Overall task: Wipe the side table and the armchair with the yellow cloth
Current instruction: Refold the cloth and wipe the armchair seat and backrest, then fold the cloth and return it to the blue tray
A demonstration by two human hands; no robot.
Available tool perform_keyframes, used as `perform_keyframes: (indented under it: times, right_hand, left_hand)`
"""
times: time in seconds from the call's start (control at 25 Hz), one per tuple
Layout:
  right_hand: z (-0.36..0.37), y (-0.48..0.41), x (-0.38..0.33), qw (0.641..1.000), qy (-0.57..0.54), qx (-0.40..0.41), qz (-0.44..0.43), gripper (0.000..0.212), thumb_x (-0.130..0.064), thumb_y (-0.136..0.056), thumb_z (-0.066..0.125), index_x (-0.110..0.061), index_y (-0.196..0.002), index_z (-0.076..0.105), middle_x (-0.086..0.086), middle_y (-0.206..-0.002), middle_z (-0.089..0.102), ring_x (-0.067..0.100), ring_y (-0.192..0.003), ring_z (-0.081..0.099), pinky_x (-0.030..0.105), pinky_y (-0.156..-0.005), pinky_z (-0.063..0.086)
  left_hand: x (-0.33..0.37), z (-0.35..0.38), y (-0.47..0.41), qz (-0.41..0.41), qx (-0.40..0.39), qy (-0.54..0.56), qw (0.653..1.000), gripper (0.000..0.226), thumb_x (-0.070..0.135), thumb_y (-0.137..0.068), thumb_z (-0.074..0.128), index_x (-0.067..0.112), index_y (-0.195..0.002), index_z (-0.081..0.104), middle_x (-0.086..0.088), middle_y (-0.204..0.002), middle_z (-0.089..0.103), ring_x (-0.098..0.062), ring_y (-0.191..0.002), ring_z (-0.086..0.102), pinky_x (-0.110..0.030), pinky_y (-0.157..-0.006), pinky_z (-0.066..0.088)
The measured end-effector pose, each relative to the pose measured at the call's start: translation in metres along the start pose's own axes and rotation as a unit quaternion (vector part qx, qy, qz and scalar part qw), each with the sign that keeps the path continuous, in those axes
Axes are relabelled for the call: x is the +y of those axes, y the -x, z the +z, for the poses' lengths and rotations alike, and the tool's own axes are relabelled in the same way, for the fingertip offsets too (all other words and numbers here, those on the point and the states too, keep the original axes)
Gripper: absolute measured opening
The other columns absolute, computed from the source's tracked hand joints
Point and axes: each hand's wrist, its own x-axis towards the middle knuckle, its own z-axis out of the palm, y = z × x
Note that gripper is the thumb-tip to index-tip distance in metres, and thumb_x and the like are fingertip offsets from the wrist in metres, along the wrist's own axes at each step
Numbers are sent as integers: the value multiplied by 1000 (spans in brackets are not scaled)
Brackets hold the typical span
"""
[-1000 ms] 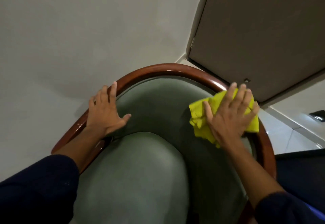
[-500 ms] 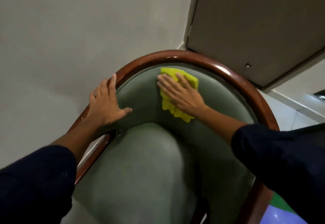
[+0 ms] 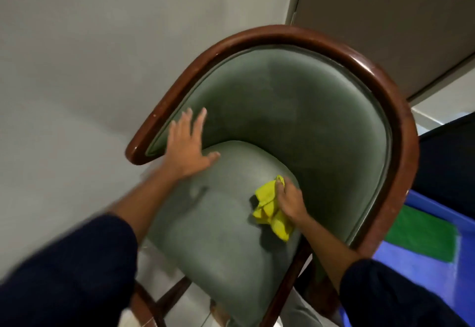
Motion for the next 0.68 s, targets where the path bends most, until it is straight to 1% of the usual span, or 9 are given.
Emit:
perform_keyframes:
  times: [0.04, 0.12, 0.2, 0.28, 0.36, 0.44, 0.52, 0.6, 0.68]
  right_hand:
    - [3, 23, -5, 995, -95, -5, 19, 31, -25, -105, 39, -6, -120, 57, 21, -122, 64, 38, -117, 58, 41, -98, 44]
    - [2, 67, -20, 970, -239, -8, 43, 26, -26, -105, 41, -9, -113, 59, 17, -115, 67, 35, -110, 63, 40, -94, 50]
    - [-7, 107, -32, 940, -336, -16, 56, 28, -26, -104, 41, -8, -115, 59, 16, -110, 69, 32, -102, 66, 34, -81, 54]
    - [-17, 136, -39, 919, -390, -10, 56, 29, -27, -105, 40, -11, -124, 55, 12, -113, 66, 28, -104, 64, 30, -78, 53]
    - [-32, 161, -41, 873, -482, -5, 81, 33, -31, -105, 40, -18, -134, 49, 10, -117, 62, 26, -106, 62, 36, -86, 54]
    - [-47, 180, -37, 813, -571, -48, 107, 40, -41, -104, 36, -16, -130, 53, 12, -109, 68, 27, -95, 67, 41, -86, 54]
    - [-66, 197, -26, 766, -629, -83, 103, 62, -55, -100, 28, -7, -123, 59, 17, -101, 73, 29, -90, 71, 43, -89, 53]
    - [-95, 204, -7, 757, -646, -70, 77, 72, -62, -97, 27, -2, -118, 61, 19, -96, 74, 32, -90, 69, 45, -91, 51]
    - [-134, 206, 17, 760, -646, -49, 59, 74, -65, -92, 35, -1, -117, 63, 16, -93, 72, 35, -93, 63, 45, -91, 48]
  left_hand:
    - [15, 7, 30, -42, -44, 90, 994, 93, 55, -82, 66, 15, -154, 24, -18, -157, 33, -30, -146, 31, -37, -118, 25]
    - [46, 19, 89, -165, -196, 255, 932, 73, 67, -84, 55, 15, -135, 53, -9, -123, 66, -27, -112, 62, -32, -93, 46]
    - [70, 21, 133, -228, -314, 346, 854, 69, 76, -82, 45, 20, -119, 64, -3, -98, 71, -22, -91, 68, -33, -80, 52]
    - [88, 20, 155, -226, -283, 418, 833, 55, 68, -80, 59, 21, -105, 69, -2, -96, 73, -16, -85, 70, -37, -79, 58]
    - [111, 14, 170, -172, -235, 424, 857, 40, 45, -79, 75, 14, -104, 72, -6, -102, 76, -12, -80, 69, -31, -76, 60]
    - [138, 7, 186, -131, -215, 433, 865, 34, 22, -82, 77, 9, -113, 71, -12, -110, 75, -14, -85, 68, -27, -77, 58]
    - [165, -3, 198, -100, -204, 457, 860, 32, 5, -83, 74, 1, -114, 69, -13, -104, 76, -16, -84, 67, -29, -79, 57]
    - [196, -21, 204, -50, -218, 492, 842, 24, -1, -82, 72, 3, -106, 71, 1, -80, 78, -8, -70, 69, -21, -68, 58]
    - [225, -40, 201, -5, -238, 522, 819, 20, -2, -83, 70, 13, -95, 75, 7, -72, 77, -5, -66, 70, -19, -66, 59]
